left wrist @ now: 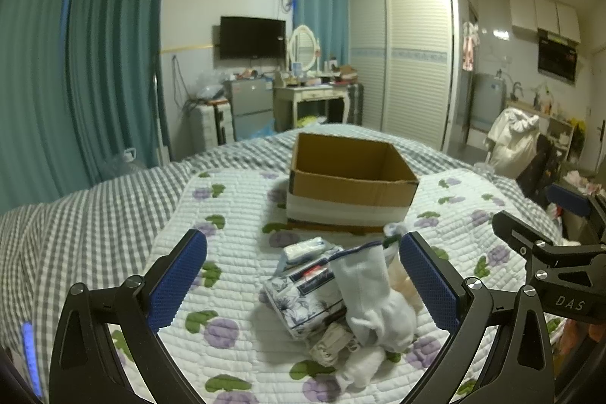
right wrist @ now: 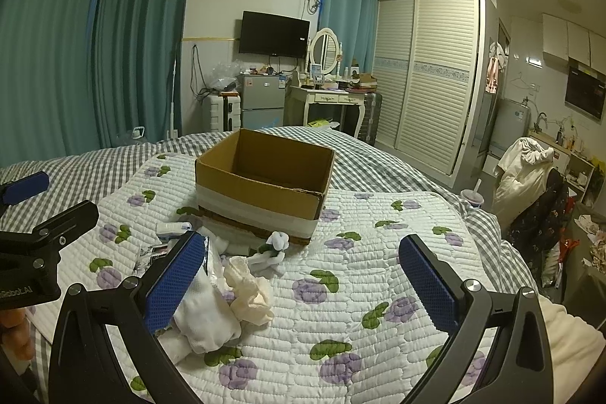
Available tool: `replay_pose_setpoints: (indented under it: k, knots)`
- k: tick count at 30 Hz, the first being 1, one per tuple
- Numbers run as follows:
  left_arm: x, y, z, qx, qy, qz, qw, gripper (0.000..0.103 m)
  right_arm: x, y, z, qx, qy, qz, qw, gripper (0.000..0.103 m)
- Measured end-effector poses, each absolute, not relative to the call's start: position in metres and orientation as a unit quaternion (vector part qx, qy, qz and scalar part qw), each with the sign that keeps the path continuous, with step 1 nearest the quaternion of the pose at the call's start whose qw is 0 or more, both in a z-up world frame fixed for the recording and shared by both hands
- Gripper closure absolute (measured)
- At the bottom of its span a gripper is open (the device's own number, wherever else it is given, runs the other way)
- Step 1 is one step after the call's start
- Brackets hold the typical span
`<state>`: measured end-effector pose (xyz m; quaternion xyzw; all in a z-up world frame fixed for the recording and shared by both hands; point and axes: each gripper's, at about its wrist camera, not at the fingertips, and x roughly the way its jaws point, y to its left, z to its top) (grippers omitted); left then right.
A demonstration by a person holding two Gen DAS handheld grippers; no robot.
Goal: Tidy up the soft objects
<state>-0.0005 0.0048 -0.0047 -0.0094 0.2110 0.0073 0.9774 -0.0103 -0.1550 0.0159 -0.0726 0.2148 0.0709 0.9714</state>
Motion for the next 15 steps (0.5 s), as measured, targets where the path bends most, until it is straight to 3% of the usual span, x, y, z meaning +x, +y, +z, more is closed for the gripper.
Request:
replay_pose_setpoints:
  k: [15]
  knots:
    - [-0.0004, 0.0051, -0.0055, -0.009, 0.212, 0.008, 0.977, 0.0, -0.0073, -0.1539, 0.0146, -0.07, 0.225, 0.075, 0.969, 0.0]
